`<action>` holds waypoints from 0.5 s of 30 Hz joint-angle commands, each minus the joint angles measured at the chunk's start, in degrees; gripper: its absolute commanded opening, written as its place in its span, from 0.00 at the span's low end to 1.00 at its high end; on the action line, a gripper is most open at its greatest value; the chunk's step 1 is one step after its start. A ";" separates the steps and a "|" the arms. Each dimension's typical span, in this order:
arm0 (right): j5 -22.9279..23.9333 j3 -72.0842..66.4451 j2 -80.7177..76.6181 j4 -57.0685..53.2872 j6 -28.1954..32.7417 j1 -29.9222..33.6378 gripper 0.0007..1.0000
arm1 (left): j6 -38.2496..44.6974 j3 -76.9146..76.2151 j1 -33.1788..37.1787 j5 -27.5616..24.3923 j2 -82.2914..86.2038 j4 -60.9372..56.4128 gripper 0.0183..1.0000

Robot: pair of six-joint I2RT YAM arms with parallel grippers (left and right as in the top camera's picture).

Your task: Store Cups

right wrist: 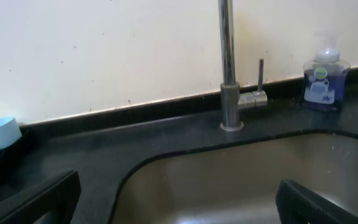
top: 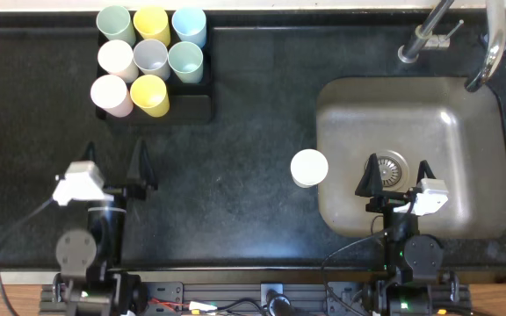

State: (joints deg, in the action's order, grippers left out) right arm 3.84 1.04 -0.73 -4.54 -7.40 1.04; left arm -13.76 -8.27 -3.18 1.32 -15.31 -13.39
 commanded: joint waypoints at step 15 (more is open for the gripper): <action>0.04 -0.76 0.46 0.31 0.33 0.00 1.00 | 8.41 7.82 1.09 -0.20 15.15 18.21 1.00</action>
State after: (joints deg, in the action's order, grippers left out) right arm 3.81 1.04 -0.73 -4.56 -7.40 1.04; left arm -6.83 -0.49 -2.52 1.08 -0.84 4.64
